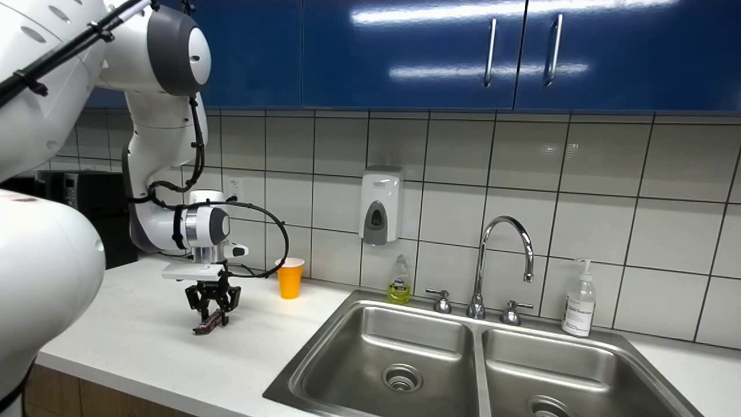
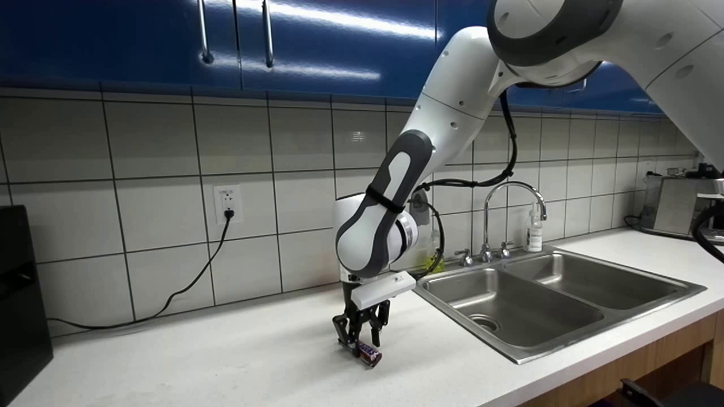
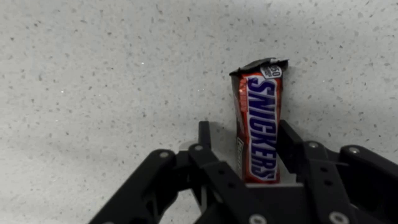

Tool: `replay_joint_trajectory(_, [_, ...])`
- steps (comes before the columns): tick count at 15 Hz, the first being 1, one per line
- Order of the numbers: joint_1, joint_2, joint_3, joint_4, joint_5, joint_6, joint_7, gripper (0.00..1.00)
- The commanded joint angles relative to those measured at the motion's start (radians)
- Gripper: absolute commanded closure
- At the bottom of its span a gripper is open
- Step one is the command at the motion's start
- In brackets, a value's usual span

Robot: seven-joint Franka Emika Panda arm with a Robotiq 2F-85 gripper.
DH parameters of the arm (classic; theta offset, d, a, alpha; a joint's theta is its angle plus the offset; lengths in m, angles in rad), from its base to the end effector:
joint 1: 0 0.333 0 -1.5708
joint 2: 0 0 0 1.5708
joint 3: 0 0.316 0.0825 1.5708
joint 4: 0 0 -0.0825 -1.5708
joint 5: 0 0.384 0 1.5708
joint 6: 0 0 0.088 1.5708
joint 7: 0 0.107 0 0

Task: Put the snickers bar in the sink

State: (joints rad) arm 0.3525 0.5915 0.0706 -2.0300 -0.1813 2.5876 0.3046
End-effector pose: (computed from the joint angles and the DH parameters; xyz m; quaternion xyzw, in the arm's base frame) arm 0.5379 0.2461 0.1480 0.9909 0.1310 -0.0045 0.0302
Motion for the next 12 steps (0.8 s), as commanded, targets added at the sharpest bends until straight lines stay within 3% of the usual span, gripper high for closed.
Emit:
replay_joint_trajectory(1, [0.011,0.007,-0.016,0.024,0.01,-0.008,0.014,0.75])
replay_joint_trajectory(4, [0.009,0.005,-0.024,0.026,0.012,-0.015,0.018,0.98])
replay_joint_trajectory(12, [0.013,-0.025,-0.052,0.042,0.012,-0.037,0.057,0.94])
